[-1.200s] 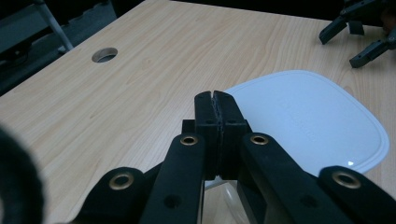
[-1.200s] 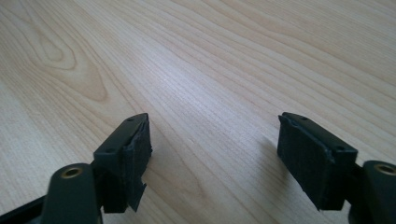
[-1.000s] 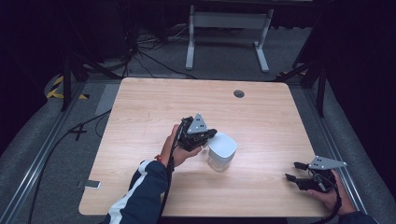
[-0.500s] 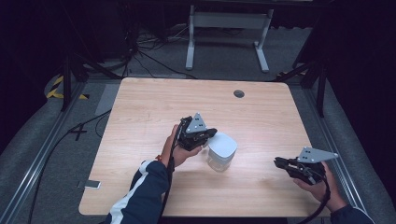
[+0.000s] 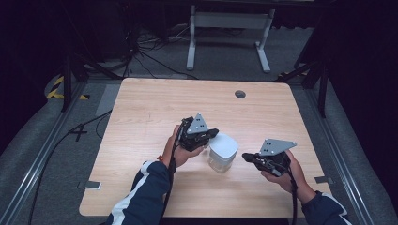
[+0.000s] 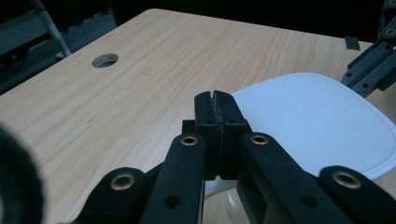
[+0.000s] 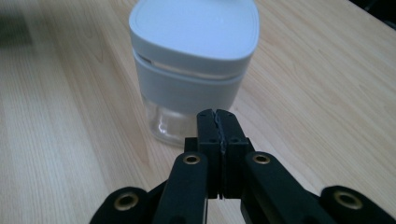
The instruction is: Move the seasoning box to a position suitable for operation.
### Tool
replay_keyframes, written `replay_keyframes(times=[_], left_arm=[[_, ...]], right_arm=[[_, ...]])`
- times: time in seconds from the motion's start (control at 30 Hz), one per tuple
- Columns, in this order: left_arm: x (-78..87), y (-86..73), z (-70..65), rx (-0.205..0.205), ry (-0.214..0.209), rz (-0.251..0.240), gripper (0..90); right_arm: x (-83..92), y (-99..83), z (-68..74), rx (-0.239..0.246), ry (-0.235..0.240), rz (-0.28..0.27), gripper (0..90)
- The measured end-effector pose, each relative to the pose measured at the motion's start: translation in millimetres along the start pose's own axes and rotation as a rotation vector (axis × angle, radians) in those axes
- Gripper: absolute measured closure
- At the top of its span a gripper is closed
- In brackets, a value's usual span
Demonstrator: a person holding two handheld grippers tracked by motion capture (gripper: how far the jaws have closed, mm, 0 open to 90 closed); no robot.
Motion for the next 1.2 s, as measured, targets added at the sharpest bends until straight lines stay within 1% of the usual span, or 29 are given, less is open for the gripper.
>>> replay_keyframes(times=[0.1,0.13,0.17,0.37,0.4,0.5,0.57,0.67,0.7,0.8,0.83,0.87,1.0,1.03,1.07,1.1,1.2], left_arm=[[0.0,-0.5,0.3,0.004,0.003,-0.008,89.7],[0.1,-0.4,0.3,0.004,0.003,-0.007,89.7],[0.3,-0.4,0.2,0.001,0.003,-0.002,89.7],[0.4,-0.8,0.9,0.004,0.002,-0.004,89.7],[0.5,-0.8,1.4,-0.001,-0.001,-0.003,89.7],[0.6,-1.6,2.0,0.005,-0.001,-0.005,89.7],[0.4,-2.1,3.4,-0.005,0.009,0.001,89.7],[0.1,-4.0,4.2,0.003,0.017,0.01,89.5],[-0.3,-4.6,4.0,0.01,0.014,0.009,89.1],[-0.7,-4.5,3.7,0.013,0.012,0.001,88.2],[-0.9,-4.1,3.2,0.011,0.009,-0.003,88.2],[-0.9,-3.7,3.7,-0.001,0.014,0.001,88.2],[-1.1,-3.9,3.2,0.006,0.014,0.004,87.8],[-1.1,-3.9,3.4,0.005,0.015,0.004,87.8],[-1.2,-4.1,3.2,0.01,0.014,0.004,87.8],[-1.4,-4.1,3.3,0.012,0.013,0.003,87.8],[-1.5,-4.2,3.7,0.004,0.021,0.011,87.4]], right_arm=[[-2.8,4.8,2.0,-0.011,0.021,0.007,89.9],[-3.1,7.1,2.7,-0.007,0.026,0.005,89.9],[-3.3,8.8,3.3,-0.014,0.031,0.003,89.9],[-7.1,11.2,5.5,0.001,0.033,0.021,89.9],[-7.4,12.0,6.0,0.002,0.034,0.018,89.9],[-8.5,13.6,6.2,0.003,0.035,0.007,89.8],[-9.6,14.6,6.5,0.01,0.03,0.006,89.8],[-11.0,15.4,8.1,0.022,0.033,0.011,89.8],[-11.3,16.3,8.9,0.027,0.031,0.008,89.8],[-10.9,18.1,9.5,0.032,0.028,-0.007,89.8],[-10.6,18.6,9.3,0.034,0.023,-0.012,89.8],[-10.5,19.1,9.2,0.036,0.019,-0.018,89.8],[-9.2,22.4,8.4,0.049,0.006,-0.057,89.7],[-8.8,23.3,8.2,0.046,0.002,-0.063,89.8],[-8.7,24.7,7.7,0.034,0.01,-0.065,89.7],[-7.9,26.7,6.9,0.033,0.013,-0.073,89.7],[-6.5,33.7,3.3,0.029,0.008,-0.096,89.7]])
Point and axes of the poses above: each handheld gripper's, and its own axes: x roughly backward along the jaws, y roughly out of its top, z roughly to its left, the point moved 4 cm from there along -x, roughly forward along the jaws, and after that the axes turned 4 degrees about -z, right-handed, at the moved point
